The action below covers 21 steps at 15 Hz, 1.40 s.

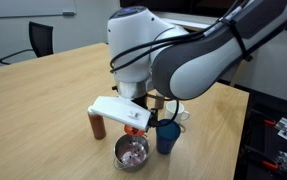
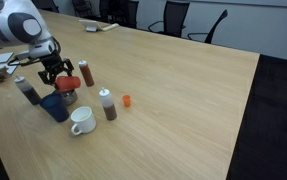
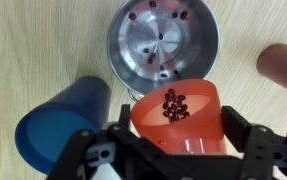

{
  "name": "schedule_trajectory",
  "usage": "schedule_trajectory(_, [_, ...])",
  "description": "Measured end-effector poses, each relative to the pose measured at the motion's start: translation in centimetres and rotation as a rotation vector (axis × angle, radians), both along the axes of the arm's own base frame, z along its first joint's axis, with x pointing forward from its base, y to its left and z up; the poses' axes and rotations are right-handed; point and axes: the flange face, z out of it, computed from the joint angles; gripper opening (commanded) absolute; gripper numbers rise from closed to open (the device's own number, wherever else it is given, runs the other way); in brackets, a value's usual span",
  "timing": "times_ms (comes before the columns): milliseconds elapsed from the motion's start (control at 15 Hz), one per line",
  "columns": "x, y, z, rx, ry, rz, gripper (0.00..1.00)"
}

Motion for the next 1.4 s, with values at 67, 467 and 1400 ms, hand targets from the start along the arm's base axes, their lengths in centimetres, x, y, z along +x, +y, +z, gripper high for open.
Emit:
schedule_trajectory(67, [-0.3, 0.4, 0.0, -0.008, -0.007, 0.013, 0.64])
schedule_trajectory(467, [-1.2, 1.8, 0.0, -0.042, -0.038, 0.067, 0.64])
schedule_trajectory(1400, [-0.8, 2.3, 0.9, -0.164, -0.175, 0.153, 0.64])
